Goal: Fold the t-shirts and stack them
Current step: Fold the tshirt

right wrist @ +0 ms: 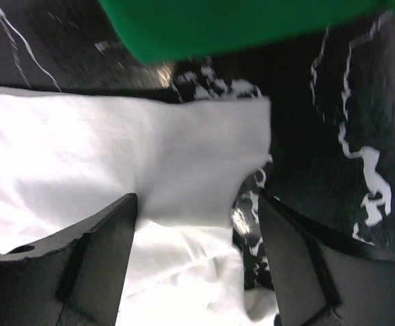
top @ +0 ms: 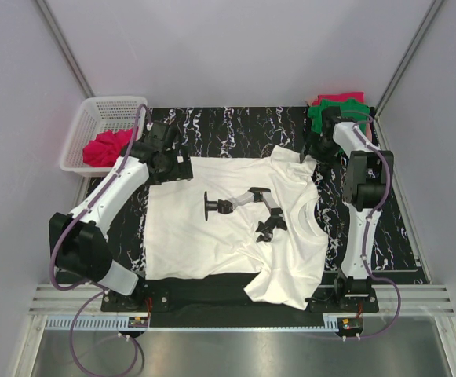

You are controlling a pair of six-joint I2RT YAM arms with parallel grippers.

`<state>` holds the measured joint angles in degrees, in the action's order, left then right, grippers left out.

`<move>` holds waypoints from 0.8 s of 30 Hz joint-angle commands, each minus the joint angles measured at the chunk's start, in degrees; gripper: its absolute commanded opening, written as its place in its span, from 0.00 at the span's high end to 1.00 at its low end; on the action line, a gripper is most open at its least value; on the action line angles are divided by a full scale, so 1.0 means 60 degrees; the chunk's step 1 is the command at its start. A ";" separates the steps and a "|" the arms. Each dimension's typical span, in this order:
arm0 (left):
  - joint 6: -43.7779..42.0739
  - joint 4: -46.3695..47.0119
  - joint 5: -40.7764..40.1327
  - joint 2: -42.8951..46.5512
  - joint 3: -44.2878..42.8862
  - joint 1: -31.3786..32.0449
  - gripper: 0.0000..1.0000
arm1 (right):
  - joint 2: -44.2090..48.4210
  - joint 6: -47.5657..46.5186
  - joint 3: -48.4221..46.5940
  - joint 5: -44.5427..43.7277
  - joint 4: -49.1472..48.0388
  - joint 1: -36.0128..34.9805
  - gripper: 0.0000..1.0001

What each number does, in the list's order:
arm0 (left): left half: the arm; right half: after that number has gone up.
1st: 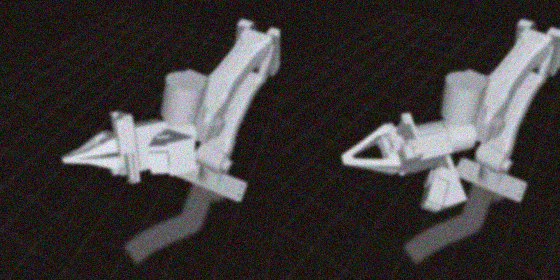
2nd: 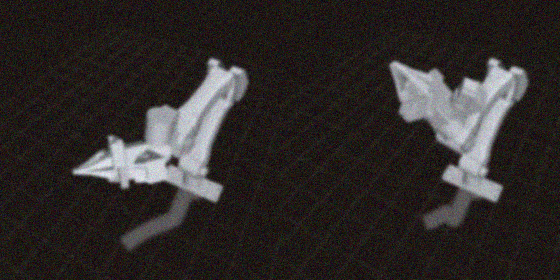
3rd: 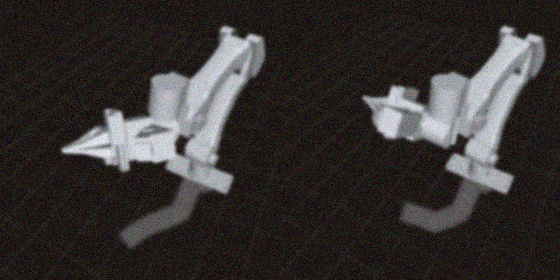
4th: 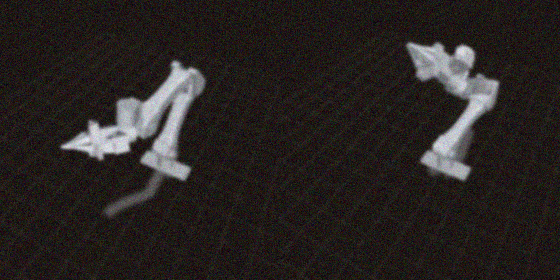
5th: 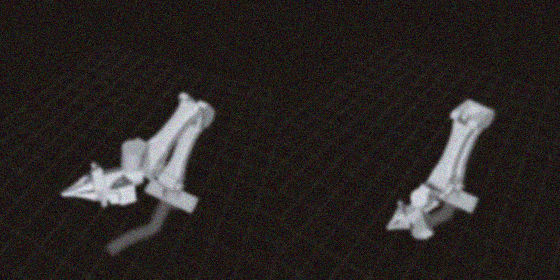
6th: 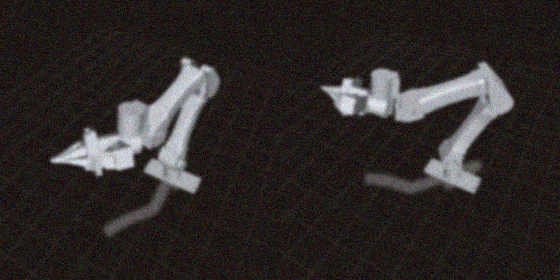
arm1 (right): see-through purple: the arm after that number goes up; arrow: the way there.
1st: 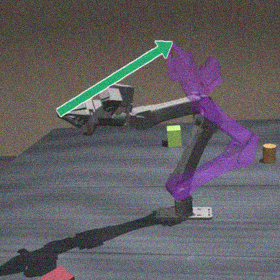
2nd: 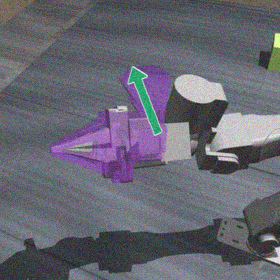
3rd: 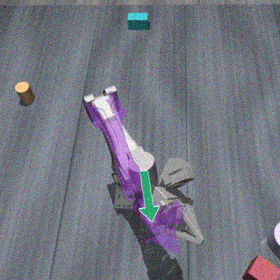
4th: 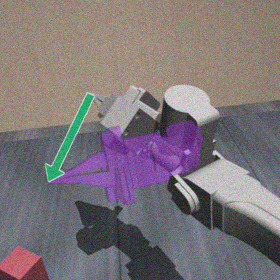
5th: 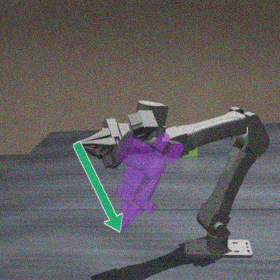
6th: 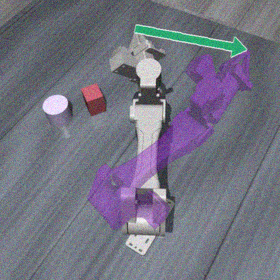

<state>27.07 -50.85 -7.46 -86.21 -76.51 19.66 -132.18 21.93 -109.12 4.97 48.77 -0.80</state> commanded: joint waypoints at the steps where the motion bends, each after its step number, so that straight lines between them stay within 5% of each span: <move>1: 0.0059 0.0330 0.0145 0.0014 -0.0344 -0.0054 0.01 | 0.0963 0.0416 0.0988 -0.0316 -0.0087 -0.0072 0.21; 5: 0.0073 0.0389 0.0218 0.0058 -0.0271 -0.0054 0.01 | 0.1288 0.0402 0.1414 -0.0784 -0.0671 -0.0101 0.21; 24: -0.0205 0.0345 0.0263 0.0102 -0.0241 -0.0039 0.01 | -0.0778 0.0152 -0.1150 -0.1445 -0.0146 -0.0116 0.20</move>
<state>26.94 -50.46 -6.98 -86.30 -76.49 19.66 -135.50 22.70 -114.61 -2.98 47.83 -1.02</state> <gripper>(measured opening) 0.984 0.798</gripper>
